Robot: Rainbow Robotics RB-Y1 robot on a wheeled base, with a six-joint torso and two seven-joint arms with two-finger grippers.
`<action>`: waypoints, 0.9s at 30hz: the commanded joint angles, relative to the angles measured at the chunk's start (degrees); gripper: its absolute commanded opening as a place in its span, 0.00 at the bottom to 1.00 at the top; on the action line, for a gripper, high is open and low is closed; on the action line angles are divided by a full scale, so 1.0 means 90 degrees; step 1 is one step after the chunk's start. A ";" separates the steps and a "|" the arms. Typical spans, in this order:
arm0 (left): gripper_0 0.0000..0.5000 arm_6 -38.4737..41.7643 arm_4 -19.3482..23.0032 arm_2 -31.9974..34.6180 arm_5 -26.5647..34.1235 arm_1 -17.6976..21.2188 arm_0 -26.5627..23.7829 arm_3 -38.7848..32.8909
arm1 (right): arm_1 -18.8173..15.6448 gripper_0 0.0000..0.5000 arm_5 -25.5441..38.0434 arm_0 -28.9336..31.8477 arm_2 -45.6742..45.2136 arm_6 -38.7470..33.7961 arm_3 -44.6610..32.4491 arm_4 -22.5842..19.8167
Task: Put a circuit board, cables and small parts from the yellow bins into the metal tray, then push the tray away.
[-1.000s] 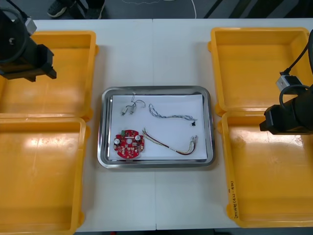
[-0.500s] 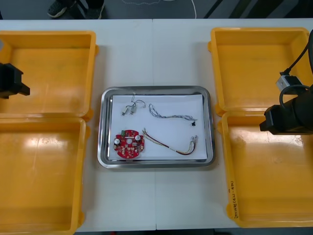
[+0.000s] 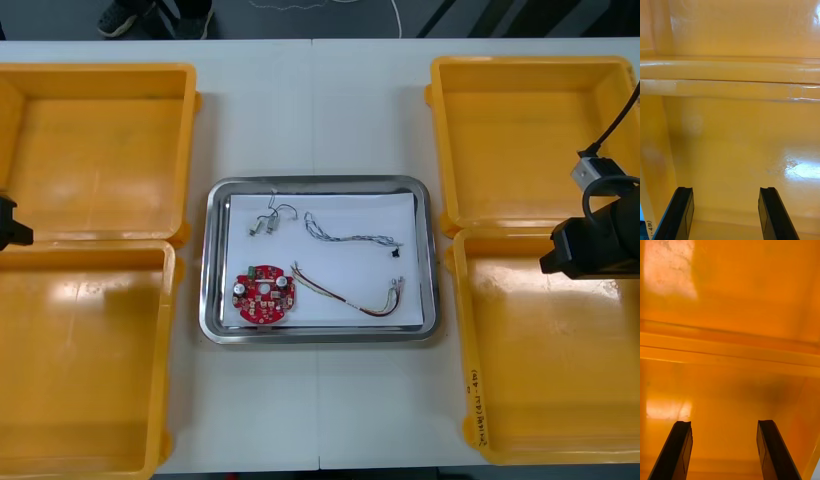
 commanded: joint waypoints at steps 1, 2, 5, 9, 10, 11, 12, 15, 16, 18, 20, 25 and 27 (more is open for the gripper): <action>1.00 -0.0861 0.0134 0.0346 0.0044 0.0292 0.0436 -0.0425 | -0.0232 1.00 0.0026 -0.0021 -0.0113 -0.0041 -0.0020 -0.0114; 1.00 -0.0880 0.0154 0.0385 0.0044 0.0292 0.0524 -0.0493 | -0.0232 1.00 0.0026 -0.0041 -0.0113 -0.0012 -0.0059 -0.0133; 1.00 -0.0919 0.0202 0.0444 0.0044 0.0292 0.0660 -0.0600 | -0.0232 1.00 0.0026 -0.0060 -0.0073 0.0066 -0.0186 -0.0182; 1.00 -0.0958 0.0261 0.0512 0.0044 0.0292 0.0778 -0.0649 | -0.0232 1.00 0.0026 -0.0148 0.0093 0.0330 -0.0381 -0.0251; 1.00 -0.0968 0.0271 0.0512 0.0044 0.0292 0.0778 -0.0649 | -0.0242 1.00 0.0026 -0.0177 0.0112 0.0428 -0.0401 -0.0241; 1.00 -0.0968 0.0281 0.0532 0.0044 0.0292 0.0797 -0.0649 | -0.0232 1.00 0.0026 -0.0207 0.0161 0.0623 -0.0440 -0.0251; 1.00 -0.0978 0.0281 0.0541 0.0044 0.0302 0.0826 -0.0649 | -0.0232 1.00 0.0026 -0.0246 0.0171 0.0838 -0.0449 -0.0270; 1.00 -0.0998 0.0310 0.0571 0.0044 0.0322 0.0875 -0.0659 | -0.0232 1.00 0.0026 -0.0324 0.0220 0.1414 -0.0479 -0.0319; 1.00 -0.1007 0.0320 0.0561 0.0044 0.0341 0.0885 -0.0659 | -0.0232 1.00 0.0026 -0.0334 0.0239 0.1521 -0.0488 -0.0329; 1.00 -0.1017 0.0359 0.0561 0.0044 0.0361 0.0895 -0.0659 | -0.0232 1.00 0.0026 -0.0421 0.0346 0.1941 -0.0528 -0.0348; 1.00 -0.1017 0.0368 0.0571 0.0044 0.0371 0.0895 -0.0659 | -0.0232 1.00 0.0026 -0.0509 0.0473 0.2224 -0.0576 -0.0358; 1.00 -0.1027 0.0368 0.0571 0.0044 0.0371 0.0895 -0.0659 | -0.0222 1.00 0.0026 -0.0705 0.0874 0.2810 -0.0733 -0.0397; 1.00 -0.1027 0.0368 0.0571 0.0044 0.0371 0.0895 -0.0659 | -0.0203 1.00 0.0026 -0.0793 0.1011 0.2986 -0.0791 -0.0407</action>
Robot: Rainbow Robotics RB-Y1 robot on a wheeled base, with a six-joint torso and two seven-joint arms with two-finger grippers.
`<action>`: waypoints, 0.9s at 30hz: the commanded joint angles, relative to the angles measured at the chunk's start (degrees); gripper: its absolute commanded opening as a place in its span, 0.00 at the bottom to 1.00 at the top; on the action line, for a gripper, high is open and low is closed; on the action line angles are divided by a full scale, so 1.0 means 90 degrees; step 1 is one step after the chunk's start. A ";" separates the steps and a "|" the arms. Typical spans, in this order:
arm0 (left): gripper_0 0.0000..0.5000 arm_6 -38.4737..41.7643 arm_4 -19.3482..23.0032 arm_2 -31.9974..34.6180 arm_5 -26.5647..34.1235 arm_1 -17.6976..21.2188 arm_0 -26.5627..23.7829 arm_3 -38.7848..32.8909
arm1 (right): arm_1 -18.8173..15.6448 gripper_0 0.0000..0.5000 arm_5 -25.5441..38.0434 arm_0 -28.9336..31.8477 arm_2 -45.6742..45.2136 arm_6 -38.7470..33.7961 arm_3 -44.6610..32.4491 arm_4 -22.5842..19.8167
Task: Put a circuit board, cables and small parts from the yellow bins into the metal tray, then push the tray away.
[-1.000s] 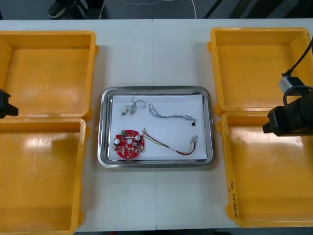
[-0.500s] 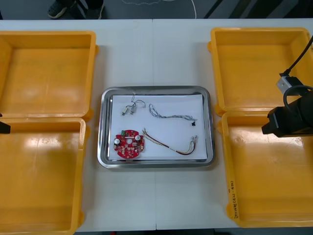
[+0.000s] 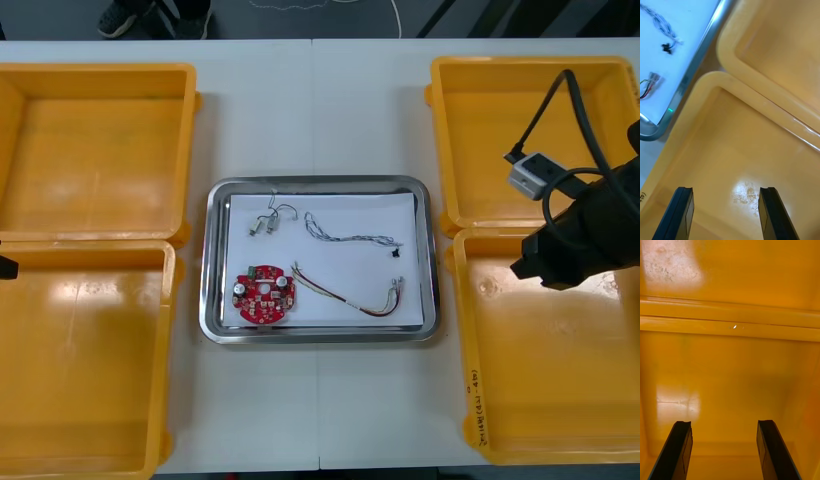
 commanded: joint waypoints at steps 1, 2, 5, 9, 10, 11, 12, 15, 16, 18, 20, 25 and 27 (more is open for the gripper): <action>1.00 -0.0565 0.0060 0.0206 0.0043 0.0309 0.0113 -0.0188 | -0.0184 1.00 0.0026 -0.0445 0.0463 0.0591 -0.0348 -0.0101; 1.00 -0.0565 0.0060 0.0206 0.0043 0.0309 0.0113 -0.0188 | -0.0174 1.00 0.0026 -0.0464 0.0502 0.0640 -0.0367 -0.0101; 1.00 -0.0565 0.0060 0.0206 0.0043 0.0309 0.0113 -0.0188 | -0.0096 1.00 0.0026 -0.0591 0.0747 0.0845 -0.0484 -0.0101; 1.00 -0.0565 0.0060 0.0206 0.0043 0.0309 0.0113 -0.0188 | 0.0041 1.00 0.0026 -0.0767 0.1069 0.0913 -0.0611 -0.0101; 1.00 -0.0565 0.0060 0.0206 0.0043 0.0309 0.0113 -0.0188 | 0.0080 1.00 0.0026 -0.0845 0.1206 0.0932 -0.0631 -0.0072; 1.00 -0.0565 0.0060 0.0206 0.0043 0.0309 0.0113 -0.0188 | 0.0100 1.00 0.0026 -0.0884 0.1274 0.0942 -0.0641 -0.0052; 1.00 -0.0565 0.0060 0.0206 0.0043 0.0309 0.0113 -0.0188 | 0.0139 1.00 0.0026 -0.0972 0.1420 0.0972 -0.0641 -0.0023; 1.00 -0.0565 0.0060 0.0206 0.0043 0.0309 0.0113 -0.0188 | 0.0275 1.00 0.0026 -0.1168 0.1752 0.1040 -0.0631 0.0085; 1.00 -0.0565 0.0060 0.0206 0.0043 0.0309 0.0113 -0.0188 | 0.0334 1.00 0.0026 -0.1246 0.1889 0.1079 -0.0631 0.0143; 1.00 -0.0565 0.0060 0.0206 0.0043 0.0309 0.0113 -0.0188 | 0.0451 1.00 0.0026 -0.1343 0.2085 0.1138 -0.0631 0.0260; 1.00 -0.0565 0.0060 0.0206 0.0043 0.0309 0.0113 -0.0188 | 0.0607 1.00 0.0026 -0.1490 0.2368 0.1225 -0.0631 0.0436; 1.00 -0.0565 0.0060 0.0206 0.0043 0.0309 0.0113 -0.0188 | 0.0900 1.00 0.0026 -0.1812 0.2954 0.1382 -0.0592 0.0759; 1.00 -0.0565 0.0060 0.0206 0.0043 0.0309 0.0113 -0.0188 | 0.0988 1.00 0.0026 -0.1910 0.3120 0.1440 -0.0504 0.0788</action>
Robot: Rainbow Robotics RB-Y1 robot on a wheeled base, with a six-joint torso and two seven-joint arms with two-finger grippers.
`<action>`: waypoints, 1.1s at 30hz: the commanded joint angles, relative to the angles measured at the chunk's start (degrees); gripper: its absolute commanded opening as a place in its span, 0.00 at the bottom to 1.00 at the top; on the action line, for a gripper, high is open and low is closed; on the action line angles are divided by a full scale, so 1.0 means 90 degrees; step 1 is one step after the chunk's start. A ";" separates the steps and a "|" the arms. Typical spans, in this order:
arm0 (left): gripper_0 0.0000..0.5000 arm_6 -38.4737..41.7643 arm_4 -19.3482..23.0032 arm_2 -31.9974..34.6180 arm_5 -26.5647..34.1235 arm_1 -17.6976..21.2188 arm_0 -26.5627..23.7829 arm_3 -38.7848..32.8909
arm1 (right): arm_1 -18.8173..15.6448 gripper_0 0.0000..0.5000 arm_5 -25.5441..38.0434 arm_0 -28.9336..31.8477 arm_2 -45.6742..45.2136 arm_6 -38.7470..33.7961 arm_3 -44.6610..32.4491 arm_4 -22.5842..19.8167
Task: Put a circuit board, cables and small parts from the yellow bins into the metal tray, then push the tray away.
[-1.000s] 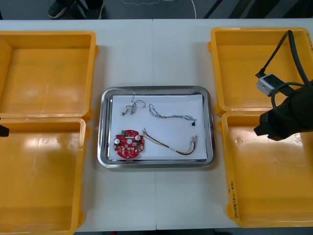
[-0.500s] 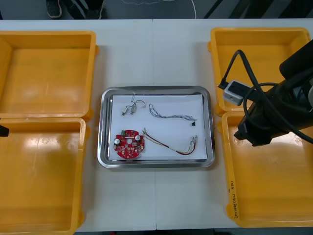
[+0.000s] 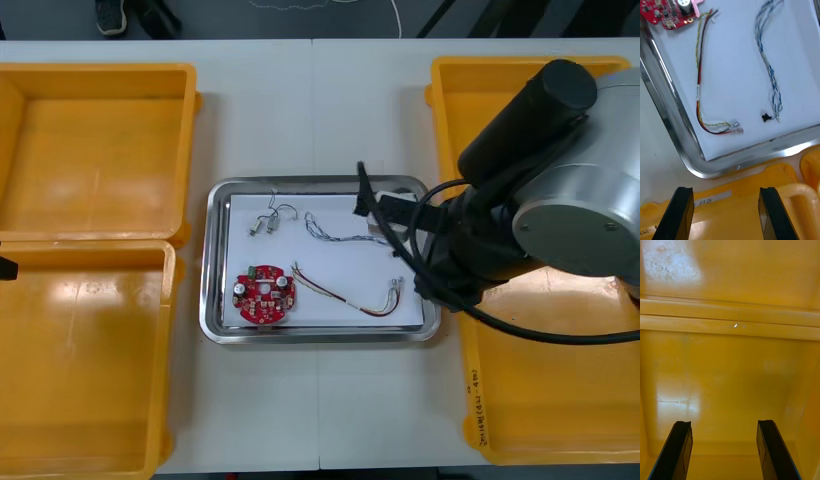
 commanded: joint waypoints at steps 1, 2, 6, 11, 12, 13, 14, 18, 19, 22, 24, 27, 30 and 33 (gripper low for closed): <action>1.00 -0.0564 0.0053 0.0204 0.0043 0.0301 0.0094 -0.0179 | 0.0319 1.00 0.0025 -0.0508 0.0562 0.0254 0.0025 0.0129; 1.00 -0.0564 0.0053 0.0204 0.0043 0.0301 0.0094 -0.0179 | 0.0348 1.00 0.0025 -0.0557 0.0669 0.0332 0.0093 0.0148; 1.00 -0.0564 0.0053 0.0204 0.0043 0.0301 0.0094 -0.0179 | 0.0475 1.00 0.0025 -0.0674 0.1021 0.0820 0.0279 0.0451; 1.00 -0.0564 0.0053 0.0204 0.0043 0.0301 0.0094 -0.0179 | 0.0748 1.00 0.0025 -0.0801 0.1314 0.1298 0.0679 0.0705; 1.00 -0.0564 0.0053 0.0204 0.0043 0.0301 0.0094 -0.0179 | 0.0797 1.00 0.0025 -0.0811 0.1323 0.1347 0.0728 0.0705; 1.00 -0.0564 0.0053 0.0204 0.0043 0.0301 0.0094 -0.0179 | 0.0885 1.00 0.0025 -0.0830 0.1343 0.1425 0.0836 0.0724; 1.00 -0.0564 0.0053 0.0204 0.0043 0.0301 0.0094 -0.0179 | 0.0983 1.00 0.0025 -0.0859 0.1353 0.1523 0.0923 0.0744; 1.00 -0.0564 0.0053 0.0204 0.0043 0.0301 0.0094 -0.0179 | 0.1207 1.00 0.0025 -0.0899 0.1431 0.1855 0.1041 0.0900; 1.00 -0.0564 0.0053 0.0204 0.0043 0.0301 0.0094 -0.0179 | 0.1266 1.00 0.0025 -0.0899 0.1480 0.1943 0.1060 0.0959; 1.00 -0.0564 0.0053 0.0204 0.0043 0.0301 0.0094 -0.0179 | 0.1373 1.00 0.0025 -0.0918 0.1704 0.2050 0.1089 0.1144; 1.00 -0.0564 0.0053 0.0204 0.0043 0.0301 0.0094 -0.0179 | 0.1412 1.00 0.0025 -0.0947 0.1939 0.2050 0.1080 0.1271; 1.00 -0.0564 0.0053 0.0204 0.0043 0.0301 0.0094 -0.0179 | 0.1451 1.00 0.0025 -0.0957 0.2183 0.2050 0.1080 0.1467; 1.00 -0.0564 0.0053 0.0204 0.0043 0.0301 0.0094 -0.0179 | 0.1559 1.00 0.0025 -0.0957 0.2368 0.2041 0.1128 0.1642; 1.00 -0.0564 0.0053 0.0204 0.0043 0.0301 0.0094 -0.0179 | 0.1686 1.00 0.0025 -0.0957 0.2437 0.2031 0.1275 0.1672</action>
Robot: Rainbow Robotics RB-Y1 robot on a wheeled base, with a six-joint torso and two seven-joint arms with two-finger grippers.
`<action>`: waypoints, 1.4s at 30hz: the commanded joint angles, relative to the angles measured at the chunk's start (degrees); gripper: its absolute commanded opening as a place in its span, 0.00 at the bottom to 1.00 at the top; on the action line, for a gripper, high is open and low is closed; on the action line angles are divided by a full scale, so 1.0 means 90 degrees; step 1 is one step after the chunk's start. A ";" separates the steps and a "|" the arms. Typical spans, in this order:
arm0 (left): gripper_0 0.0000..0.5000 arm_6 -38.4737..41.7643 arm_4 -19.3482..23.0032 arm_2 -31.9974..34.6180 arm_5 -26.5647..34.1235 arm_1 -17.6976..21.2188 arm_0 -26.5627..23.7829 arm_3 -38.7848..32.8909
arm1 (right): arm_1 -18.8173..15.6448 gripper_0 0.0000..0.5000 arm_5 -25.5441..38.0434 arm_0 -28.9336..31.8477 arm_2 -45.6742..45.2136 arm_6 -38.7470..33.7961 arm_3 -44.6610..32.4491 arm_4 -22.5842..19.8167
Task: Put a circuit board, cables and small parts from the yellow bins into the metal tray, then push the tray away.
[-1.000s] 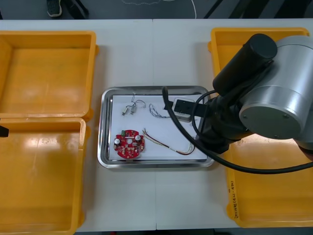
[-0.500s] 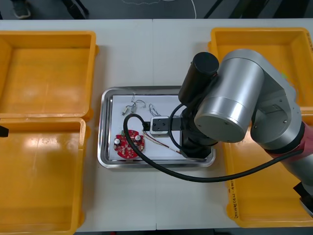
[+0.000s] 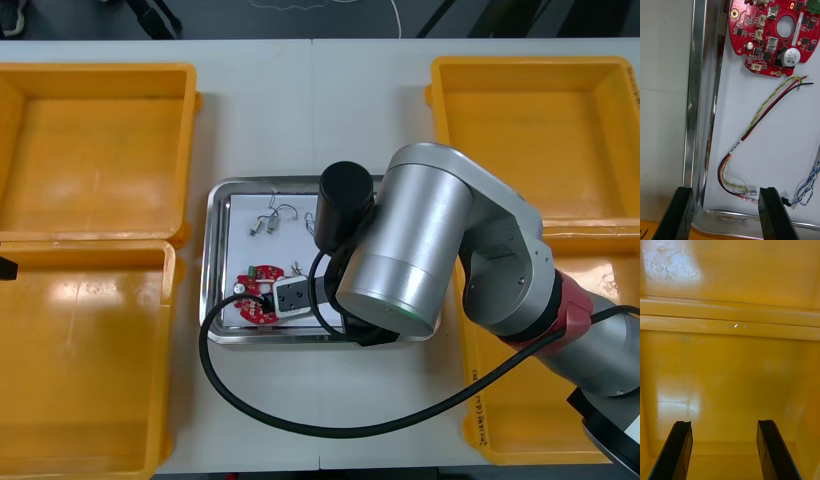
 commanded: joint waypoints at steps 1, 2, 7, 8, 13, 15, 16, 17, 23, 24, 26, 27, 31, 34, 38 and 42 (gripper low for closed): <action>1.00 -0.0560 0.0050 0.0202 0.0042 0.0293 0.0093 -0.0175 | 0.0348 1.00 0.0025 -0.0237 0.0210 0.0002 0.0162 0.0095; 1.00 -0.0560 0.0050 0.0202 0.0042 0.0293 0.0093 -0.0175 | 0.0407 1.00 0.0025 -0.0237 0.0229 0.0002 0.0230 0.0105; 1.00 -0.0560 0.0050 0.0202 0.0042 0.0293 0.0093 -0.0175 | 0.0573 1.00 0.0025 -0.0237 0.0307 -0.0008 0.0435 0.0124; 1.00 -0.0560 0.0050 0.0202 0.0042 0.0293 0.0093 -0.0175 | 0.0592 1.00 0.0010 -0.0237 0.0337 0.0011 0.0475 0.0124; 1.00 -0.0560 0.0050 0.0202 0.0042 0.0293 0.0093 -0.0175 | 0.0660 1.00 -0.0195 -0.0237 0.0542 -0.0018 0.0650 0.0153; 1.00 -0.0560 0.0050 0.0202 0.0042 0.0293 0.0093 -0.0175 | 0.0670 1.00 -0.0283 -0.0237 0.0649 -0.0028 0.0719 0.0173; 1.00 -0.0560 0.0050 0.0202 0.0042 0.0293 0.0093 -0.0175 | 0.0670 1.00 -0.0303 -0.0237 0.0678 -0.0028 0.0719 0.0173; 1.00 -0.0560 0.0050 0.0202 0.0042 0.0293 0.0093 -0.0175 | 0.0680 1.00 -0.0332 -0.0237 0.0737 -0.0037 0.0728 0.0202; 1.00 -0.0560 0.0050 0.0202 0.0042 0.0293 0.0093 -0.0175 | 0.0787 1.00 -0.0381 -0.0207 0.1089 -0.0106 0.0904 0.0544; 1.00 -0.0560 0.0050 0.0202 0.0042 0.0293 0.0093 -0.0175 | 0.0826 1.00 -0.0400 -0.0198 0.1098 -0.0115 0.0953 0.0564; 1.00 -0.0560 0.0050 0.0202 0.0042 0.0293 0.0093 -0.0175 | 0.0875 1.00 -0.0439 -0.0159 0.1098 -0.0125 0.1031 0.0564; 1.00 -0.0560 0.0050 0.0202 0.0042 0.0293 0.0093 -0.0175 | 0.0905 1.00 -0.0469 -0.0129 0.1108 -0.0135 0.1090 0.0573; 1.00 -0.0560 0.0050 0.0202 0.0042 0.0293 0.0093 -0.0175 | 0.1002 1.00 -0.0635 -0.0012 0.1108 -0.0155 0.1246 0.0603; 1.00 -0.0560 0.0050 0.0202 0.0042 0.0293 0.0093 -0.0175 | 0.1061 1.00 -0.0732 0.0047 0.1098 -0.0155 0.1314 0.0632; 1.00 -0.0560 0.0050 0.0202 0.0042 0.0293 0.0093 -0.0175 | 0.1100 1.00 -0.0840 0.0086 0.1147 -0.0164 0.1392 0.0720; 1.00 -0.0560 0.0050 0.0202 0.0042 0.0293 0.0093 -0.0175 | 0.1100 1.00 -0.0889 0.0095 0.1216 -0.0174 0.1441 0.0837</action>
